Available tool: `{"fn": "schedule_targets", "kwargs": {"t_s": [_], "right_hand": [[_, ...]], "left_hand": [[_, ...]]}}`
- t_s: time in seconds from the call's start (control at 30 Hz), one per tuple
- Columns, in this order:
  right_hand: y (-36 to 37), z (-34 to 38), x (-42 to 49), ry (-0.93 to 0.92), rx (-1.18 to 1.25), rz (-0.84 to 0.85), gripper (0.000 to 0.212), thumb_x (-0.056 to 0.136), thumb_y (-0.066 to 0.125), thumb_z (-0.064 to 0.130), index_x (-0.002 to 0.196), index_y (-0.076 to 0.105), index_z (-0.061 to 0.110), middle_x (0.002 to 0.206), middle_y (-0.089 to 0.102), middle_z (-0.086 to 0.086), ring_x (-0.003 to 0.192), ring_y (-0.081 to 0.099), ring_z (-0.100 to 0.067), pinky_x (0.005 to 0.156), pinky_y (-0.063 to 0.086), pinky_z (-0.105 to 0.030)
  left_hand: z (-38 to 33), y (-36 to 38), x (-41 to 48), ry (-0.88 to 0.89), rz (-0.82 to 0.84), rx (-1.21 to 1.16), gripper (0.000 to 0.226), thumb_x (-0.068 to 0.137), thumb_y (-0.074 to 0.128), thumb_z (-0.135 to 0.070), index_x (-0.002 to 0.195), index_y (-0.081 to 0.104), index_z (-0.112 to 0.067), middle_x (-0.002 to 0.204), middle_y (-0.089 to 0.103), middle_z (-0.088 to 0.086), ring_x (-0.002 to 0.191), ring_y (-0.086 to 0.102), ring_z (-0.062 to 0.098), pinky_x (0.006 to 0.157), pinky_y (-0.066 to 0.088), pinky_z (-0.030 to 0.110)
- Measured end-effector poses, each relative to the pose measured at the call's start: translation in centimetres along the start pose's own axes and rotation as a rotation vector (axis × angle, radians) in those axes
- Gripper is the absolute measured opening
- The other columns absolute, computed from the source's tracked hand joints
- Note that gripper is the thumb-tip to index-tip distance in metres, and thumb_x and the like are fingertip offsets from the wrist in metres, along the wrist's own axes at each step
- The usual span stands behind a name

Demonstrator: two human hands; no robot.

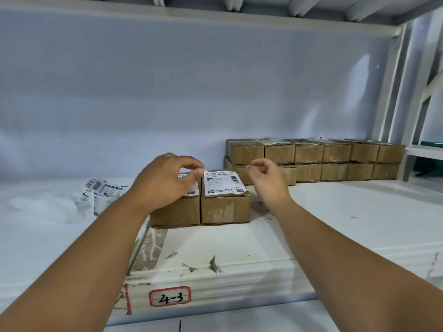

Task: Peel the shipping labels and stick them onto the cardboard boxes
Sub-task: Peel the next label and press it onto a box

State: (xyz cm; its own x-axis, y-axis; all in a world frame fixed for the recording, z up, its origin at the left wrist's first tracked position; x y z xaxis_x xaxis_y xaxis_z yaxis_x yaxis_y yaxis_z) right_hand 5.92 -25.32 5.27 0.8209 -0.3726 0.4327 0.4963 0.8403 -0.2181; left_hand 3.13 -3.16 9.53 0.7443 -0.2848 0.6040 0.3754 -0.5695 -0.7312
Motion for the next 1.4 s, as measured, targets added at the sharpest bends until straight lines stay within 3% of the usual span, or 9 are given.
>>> {"fn": "schedule_targets", "kwargs": {"t_s": [0.1, 0.17, 0.23, 0.4, 0.7, 0.93, 1.03, 1.23, 1.4], "right_hand": [[-1.2, 0.7, 1.4, -0.145, -0.309, -0.216, 0.027, 0.089, 0.055, 0.025, 0.116, 0.059, 0.026, 0.114, 0.052, 0.000, 0.099, 0.056, -0.019, 0.087, 0.049, -0.033], [-0.3, 2.7, 2.6, -0.296, -0.516, -0.203, 0.036, 0.090, 0.053, 0.029, 0.126, 0.053, 0.029, 0.124, 0.045, -0.004, 0.118, 0.044, -0.024, 0.097, 0.044, -0.044], [1.2, 4.4, 3.9, -0.389, -0.717, -0.146, 0.047, 0.092, 0.053, 0.038, 0.136, 0.045, 0.027, 0.135, 0.040, -0.009, 0.129, 0.031, -0.028, 0.106, 0.034, -0.045], [4.3, 3.2, 7.4, -0.254, -0.944, -0.064, 0.062, 0.090, 0.045, 0.058, 0.143, 0.036, 0.028, 0.152, 0.023, -0.015, 0.141, 0.014, -0.034, 0.112, 0.017, -0.050], [5.2, 2.7, 8.8, -0.201, -0.946, -0.124, 0.058, 0.083, 0.056, 0.058, 0.128, 0.050, 0.022, 0.135, 0.038, -0.016, 0.125, 0.036, -0.038, 0.106, 0.026, -0.047], [2.6, 4.5, 6.1, -0.275, -0.524, -0.224, 0.045, 0.081, 0.065, 0.043, 0.120, 0.055, 0.023, 0.137, 0.024, -0.009, 0.125, 0.026, -0.033, 0.095, 0.037, -0.032], [0.2, 5.3, 3.6, -0.297, -0.371, -0.300, 0.041, 0.078, 0.067, 0.044, 0.114, 0.061, 0.026, 0.132, 0.029, -0.005, 0.124, 0.031, -0.024, 0.094, 0.031, -0.021], [-4.0, 4.9, -2.2, -0.280, -0.295, -0.309, 0.036, 0.077, 0.070, 0.042, 0.110, 0.068, 0.029, 0.127, 0.033, -0.002, 0.125, 0.030, -0.017, 0.094, 0.025, -0.015], [-5.6, 4.2, -5.6, -0.245, -0.421, -0.277, 0.040, 0.076, 0.070, 0.045, 0.114, 0.068, 0.030, 0.130, 0.033, -0.002, 0.125, 0.028, -0.022, 0.090, 0.027, -0.018]], "left_hand": [[-0.8, 1.3, -0.2, 0.044, 0.119, 0.011, 0.026, 0.091, 0.050, -0.047, 0.109, 0.066, -0.038, 0.112, 0.064, -0.015, 0.096, 0.051, 0.005, 0.081, 0.043, 0.025], [-0.7, 2.2, -0.2, 0.052, 0.192, 0.061, 0.028, 0.089, 0.050, -0.052, 0.110, 0.065, -0.042, 0.118, 0.061, -0.019, 0.099, 0.049, 0.003, 0.082, 0.042, 0.023], [-0.5, 2.8, -0.1, 0.048, 0.244, 0.068, 0.028, 0.087, 0.050, -0.055, 0.109, 0.064, -0.044, 0.121, 0.059, -0.021, 0.107, 0.050, 0.002, 0.090, 0.044, 0.027], [-0.4, 2.7, -0.1, 0.035, 0.241, 0.013, 0.024, 0.085, 0.052, -0.056, 0.098, 0.068, -0.044, 0.112, 0.063, -0.023, 0.102, 0.053, -0.001, 0.090, 0.047, 0.032], [-0.5, 2.8, 0.1, 0.053, 0.232, 0.044, 0.026, 0.087, 0.052, -0.051, 0.101, 0.069, -0.038, 0.110, 0.064, -0.020, 0.100, 0.055, 0.002, 0.087, 0.049, 0.032], [-1.0, 2.6, -0.1, 0.086, 0.201, 0.093, 0.024, 0.089, 0.050, -0.047, 0.100, 0.069, -0.037, 0.104, 0.067, -0.017, 0.096, 0.057, 0.006, 0.083, 0.050, 0.034], [-1.3, 2.5, -0.2, 0.099, 0.180, 0.177, 0.025, 0.091, 0.047, -0.045, 0.100, 0.068, -0.036, 0.099, 0.065, -0.013, 0.093, 0.053, 0.008, 0.080, 0.048, 0.031], [-2.9, 2.1, -0.7, 0.164, -0.015, 0.325, 0.027, 0.095, 0.041, -0.033, 0.097, 0.067, -0.026, 0.093, 0.066, -0.005, 0.093, 0.055, 0.016, 0.070, 0.046, 0.031], [-4.6, 1.3, -2.6, 0.264, -0.218, 0.398, 0.046, 0.088, 0.026, -0.035, 0.085, 0.068, -0.016, 0.077, 0.068, 0.000, 0.077, 0.059, 0.024, 0.062, 0.043, 0.030]]}}
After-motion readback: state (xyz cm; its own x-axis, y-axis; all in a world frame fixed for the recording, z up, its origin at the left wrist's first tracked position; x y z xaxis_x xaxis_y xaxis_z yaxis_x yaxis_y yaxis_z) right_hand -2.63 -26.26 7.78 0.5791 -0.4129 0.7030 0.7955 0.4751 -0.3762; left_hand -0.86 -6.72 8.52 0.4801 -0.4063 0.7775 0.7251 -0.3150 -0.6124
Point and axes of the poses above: each hand's wrist, its own x-axis towards the middle knuckle, its own y-axis out of the palm, z = x × y, the point moved 8 cm from there along x, towards the middle knuckle
